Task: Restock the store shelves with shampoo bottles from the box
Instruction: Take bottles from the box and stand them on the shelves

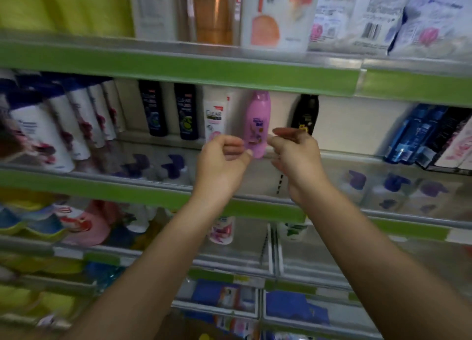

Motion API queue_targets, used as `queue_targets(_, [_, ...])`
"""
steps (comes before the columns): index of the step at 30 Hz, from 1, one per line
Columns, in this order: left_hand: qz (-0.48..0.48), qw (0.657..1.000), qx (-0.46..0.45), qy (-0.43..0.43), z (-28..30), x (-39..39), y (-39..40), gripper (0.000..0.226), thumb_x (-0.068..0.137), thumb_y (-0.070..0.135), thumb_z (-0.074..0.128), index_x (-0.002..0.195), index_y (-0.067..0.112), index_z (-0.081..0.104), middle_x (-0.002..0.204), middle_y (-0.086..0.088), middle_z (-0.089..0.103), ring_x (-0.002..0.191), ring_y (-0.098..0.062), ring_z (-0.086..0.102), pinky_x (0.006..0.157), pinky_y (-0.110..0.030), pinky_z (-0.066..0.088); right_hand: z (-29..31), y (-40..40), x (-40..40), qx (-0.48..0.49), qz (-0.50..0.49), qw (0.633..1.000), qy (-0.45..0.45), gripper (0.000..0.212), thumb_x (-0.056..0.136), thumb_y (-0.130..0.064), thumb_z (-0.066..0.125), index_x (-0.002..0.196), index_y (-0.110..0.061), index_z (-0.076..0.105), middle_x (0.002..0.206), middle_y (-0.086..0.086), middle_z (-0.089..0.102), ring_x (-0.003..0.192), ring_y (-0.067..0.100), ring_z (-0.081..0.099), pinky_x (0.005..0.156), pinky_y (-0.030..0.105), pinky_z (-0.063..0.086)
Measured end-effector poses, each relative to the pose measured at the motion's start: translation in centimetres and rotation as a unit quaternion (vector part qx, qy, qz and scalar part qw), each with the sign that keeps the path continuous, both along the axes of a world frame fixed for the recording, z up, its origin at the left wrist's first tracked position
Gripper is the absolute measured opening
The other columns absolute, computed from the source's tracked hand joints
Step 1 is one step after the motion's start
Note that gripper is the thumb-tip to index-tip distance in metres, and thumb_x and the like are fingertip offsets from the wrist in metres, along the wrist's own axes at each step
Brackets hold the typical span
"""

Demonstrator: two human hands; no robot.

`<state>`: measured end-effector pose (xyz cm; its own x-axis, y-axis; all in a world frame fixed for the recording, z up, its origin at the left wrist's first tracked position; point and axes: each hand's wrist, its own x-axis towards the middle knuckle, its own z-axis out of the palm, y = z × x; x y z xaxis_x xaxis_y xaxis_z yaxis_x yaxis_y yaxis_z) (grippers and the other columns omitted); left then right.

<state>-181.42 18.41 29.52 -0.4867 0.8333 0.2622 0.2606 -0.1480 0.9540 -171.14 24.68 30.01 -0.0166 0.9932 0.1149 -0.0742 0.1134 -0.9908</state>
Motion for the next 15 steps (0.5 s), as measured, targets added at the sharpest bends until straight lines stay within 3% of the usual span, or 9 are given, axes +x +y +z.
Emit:
queue_targets(3, [-0.005,1.0,0.006,0.0,0.5,-3.0,-4.2,0.018,0.083,0.013,0.07,0.099,0.014,0.062,0.089,0.004,0.065,0.083,-0.006,0.062,0.074,-0.016,0.051,0.5,-4.7,-2.4,-0.01,0.025,1.0,-0.006,0.014,0.088,-0.008,0.066,0.097,-0.016,0.06,0.096,0.002,0.065,0.082,0.009,0.058,0.078,0.027,0.048])
queue_targets(6, [-0.02,1.0,-0.004,0.001,0.4,-5.9,-8.2,0.018,0.083,0.015,0.07,0.099,0.017,0.063,0.091,0.005,0.066,0.086,-0.004,0.063,0.073,-0.016,0.049,0.8,-9.1,-4.6,-0.027,0.04,0.999,-0.002,0.018,0.091,-0.008,0.063,0.107,-0.013,0.06,0.096,0.001,0.062,0.078,0.007,0.056,0.061,0.018,0.051])
queue_targets(10, [-0.051,0.998,-0.026,0.009,0.0,-9.7,-12.7,0.018,0.083,0.015,0.071,0.098,0.017,0.063,0.092,0.003,0.067,0.086,-0.006,0.064,0.075,-0.021,0.05,0.4,-14.3,-7.8,-0.053,0.027,0.998,-0.007,0.017,0.089,-0.012,0.065,0.105,-0.016,0.062,0.102,0.003,0.066,0.089,0.012,0.059,0.085,0.036,0.052])
queue_targets(15, [-0.098,0.992,-0.076,0.025,-1.0,-13.3,-17.6,0.02,0.085,0.014,0.068,0.104,0.014,0.062,0.094,0.001,0.066,0.089,-0.01,0.063,0.076,-0.022,0.051,-1.1,-19.9,-10.9,-0.089,0.006,0.996,-0.002,0.021,0.089,-0.014,0.066,0.109,-0.014,0.063,0.1,0.0,0.064,0.088,0.011,0.057,0.088,0.037,0.049])
